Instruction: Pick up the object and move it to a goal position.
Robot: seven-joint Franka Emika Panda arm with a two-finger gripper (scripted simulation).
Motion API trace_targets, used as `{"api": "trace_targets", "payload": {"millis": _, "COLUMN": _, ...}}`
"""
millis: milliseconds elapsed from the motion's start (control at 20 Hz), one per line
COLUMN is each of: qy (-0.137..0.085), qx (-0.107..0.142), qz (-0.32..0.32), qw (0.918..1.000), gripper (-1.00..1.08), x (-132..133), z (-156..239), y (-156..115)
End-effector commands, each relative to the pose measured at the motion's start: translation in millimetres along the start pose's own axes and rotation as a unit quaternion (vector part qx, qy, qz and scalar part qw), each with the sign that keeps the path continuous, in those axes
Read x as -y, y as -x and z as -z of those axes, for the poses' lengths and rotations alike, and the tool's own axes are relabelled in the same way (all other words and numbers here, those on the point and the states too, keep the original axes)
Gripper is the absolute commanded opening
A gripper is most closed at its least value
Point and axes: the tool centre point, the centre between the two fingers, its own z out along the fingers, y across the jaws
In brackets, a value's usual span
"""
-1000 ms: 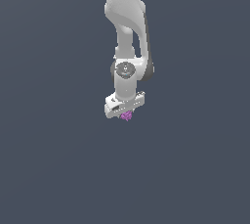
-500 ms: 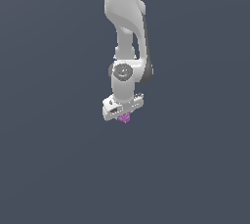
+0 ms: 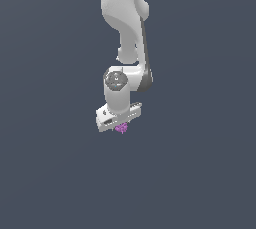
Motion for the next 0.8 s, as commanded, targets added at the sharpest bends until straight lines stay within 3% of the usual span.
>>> {"api": "trace_targets", "payload": {"millis": 0, "qy": 0.000, "qx": 0.000, "qz": 0.000, "qw": 1.0000, "gripper": -1.00, "x": -12.4, "z": 2.6, "y": -8.2}}
{"api": "trace_targets", "payload": {"millis": 350, "qy": 0.000, "qx": 0.000, "qz": 0.000, "qw": 1.0000, "gripper": -1.00, "x": -34.6, "z": 7.1, "y": -23.2}}
{"api": "trace_targets", "payload": {"millis": 750, "qy": 0.000, "qx": 0.000, "qz": 0.000, "qw": 1.0000, "gripper": -1.00, "x": -42.1, "z": 8.5, "y": -28.8}}
